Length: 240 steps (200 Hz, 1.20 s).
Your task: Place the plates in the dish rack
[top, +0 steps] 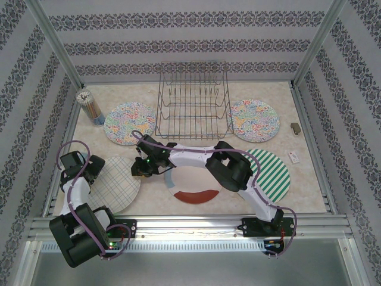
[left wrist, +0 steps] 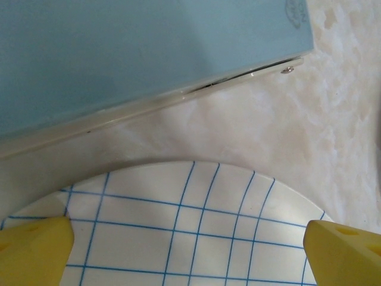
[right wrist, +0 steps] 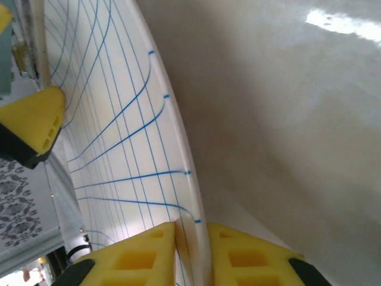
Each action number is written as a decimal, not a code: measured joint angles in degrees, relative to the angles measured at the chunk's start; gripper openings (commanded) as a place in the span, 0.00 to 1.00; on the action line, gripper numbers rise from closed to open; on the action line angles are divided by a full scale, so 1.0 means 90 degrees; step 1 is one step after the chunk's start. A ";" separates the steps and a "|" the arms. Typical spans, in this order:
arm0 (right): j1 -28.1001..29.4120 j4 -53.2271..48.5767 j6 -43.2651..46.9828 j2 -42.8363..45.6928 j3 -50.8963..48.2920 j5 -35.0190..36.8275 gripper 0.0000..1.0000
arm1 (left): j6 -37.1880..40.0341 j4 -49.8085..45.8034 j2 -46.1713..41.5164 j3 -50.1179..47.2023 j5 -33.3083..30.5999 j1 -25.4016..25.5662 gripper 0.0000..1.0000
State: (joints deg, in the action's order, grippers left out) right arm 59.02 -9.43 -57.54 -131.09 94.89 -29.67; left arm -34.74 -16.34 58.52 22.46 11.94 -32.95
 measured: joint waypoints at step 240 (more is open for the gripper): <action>-0.0214 0.0058 0.0950 0.1554 -0.0913 0.1042 0.00 | -0.0092 -0.0381 -0.0697 0.0554 0.1379 0.0000 1.00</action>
State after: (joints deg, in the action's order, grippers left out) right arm 57.10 -8.91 -48.99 -117.10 86.67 -20.29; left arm -35.57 -19.77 52.25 27.44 24.36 -32.95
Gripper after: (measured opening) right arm 0.050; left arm 0.995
